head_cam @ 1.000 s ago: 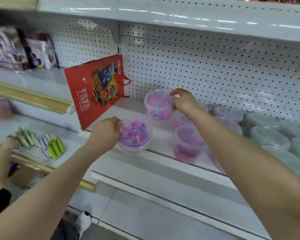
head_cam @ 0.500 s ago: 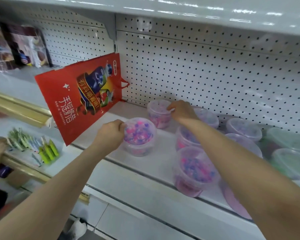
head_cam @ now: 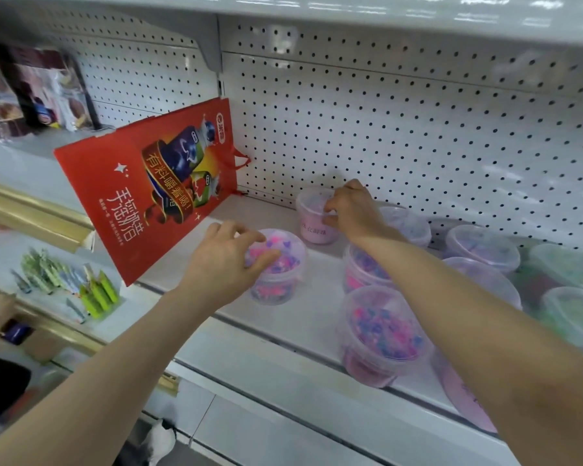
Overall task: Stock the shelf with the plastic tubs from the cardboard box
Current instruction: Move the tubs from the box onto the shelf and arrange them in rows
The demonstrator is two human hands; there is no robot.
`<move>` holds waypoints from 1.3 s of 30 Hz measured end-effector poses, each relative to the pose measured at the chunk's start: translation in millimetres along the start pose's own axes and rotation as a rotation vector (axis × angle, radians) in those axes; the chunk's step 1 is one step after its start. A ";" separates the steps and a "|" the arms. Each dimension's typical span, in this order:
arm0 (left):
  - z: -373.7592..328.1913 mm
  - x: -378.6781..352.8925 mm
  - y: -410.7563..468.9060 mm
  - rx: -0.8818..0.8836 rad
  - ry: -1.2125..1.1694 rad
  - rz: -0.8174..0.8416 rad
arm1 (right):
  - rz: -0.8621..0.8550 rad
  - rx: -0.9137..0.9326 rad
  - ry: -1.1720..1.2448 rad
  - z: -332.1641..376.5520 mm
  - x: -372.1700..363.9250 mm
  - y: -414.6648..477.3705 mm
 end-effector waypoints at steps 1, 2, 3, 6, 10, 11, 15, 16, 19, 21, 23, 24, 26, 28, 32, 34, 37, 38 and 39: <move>-5.4 -0.7 -0.2 -0.042 0.075 0.013 | 0.007 -0.009 0.020 0.6 -0.3 0.3; -9.8 -2.3 0.0 -0.078 0.139 0.026 | 0.012 -0.014 0.040 0.5 0.1 -0.4; -14.1 -3.3 0.0 -0.101 0.186 0.050 | 0.011 -0.019 0.053 -0.8 1.7 -2.7; -20.3 -6.4 4.1 -0.159 0.214 0.122 | -0.045 -0.051 0.087 -11.6 13.0 -15.2; -24.6 -4.2 16.3 -0.256 -0.032 0.310 | -0.113 -0.131 0.102 -33.1 29.6 -38.8; -25.4 -4.1 18.9 -0.248 -0.106 0.381 | -0.111 -0.138 0.076 -37.9 31.8 -44.8; -32.7 -2.1 26.9 -0.159 -0.234 0.363 | -0.089 -0.181 -0.004 -49.2 40.9 -69.0; -36.1 -3.2 29.4 -0.169 -0.197 0.310 | -0.076 -0.185 -0.027 -48.7 43.2 -74.3; -46.5 -18.8 31.6 -0.240 0.038 0.226 | 0.024 -0.215 -0.092 -42.9 49.2 -88.0; -49.3 -28.6 31.7 -0.283 0.070 0.173 | 0.118 -0.236 -0.158 -39.2 49.0 -95.2; -51.6 -28.9 28.9 -0.343 -0.005 0.128 | 0.173 -0.251 -0.202 -37.2 48.7 -100.8; -52.3 -27.8 26.6 -0.390 -0.037 0.111 | 0.184 -0.258 -0.208 -37.2 48.8 -103.2; -54.1 -22.9 21.3 -0.481 -0.047 0.062 | 0.199 -0.265 -0.195 -37.8 48.3 -106.0; -53.8 -18.1 17.3 -0.503 -0.047 0.039 | 0.200 -0.257 -0.187 -37.5 47.4 -107.9; -48.7 -17.7 17.2 -0.459 -0.101 0.045 | 0.173 -0.235 -0.194 -37.8 47.1 -111.9; -49.2 -17.3 17.8 -0.437 -0.106 0.051 | 0.167 -0.233 -0.209 -36.8 48.3 -113.7; -54.0 -14.5 17.0 -0.412 -0.089 0.075 | 0.159 -0.218 -0.251 -34.4 47.8 -116.2; -55.7 -12.7 16.1 -0.402 -0.086 0.078 | 0.141 -0.207 -0.259 -33.3 48.2 -117.7; -57.3 -10.4 15.3 -0.391 -0.085 0.074 | 0.120 -0.193 -0.266 -31.7 50.1 -119.8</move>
Point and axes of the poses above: each hand's wrist, its own y-axis towards the middle knuckle, its own x-axis out of the back of the hand, z = x × y, the point moved 5 cm from there along y, towards the middle knuckle, and after that the axes turned 3 degrees about -x, right-handed, at the moved point
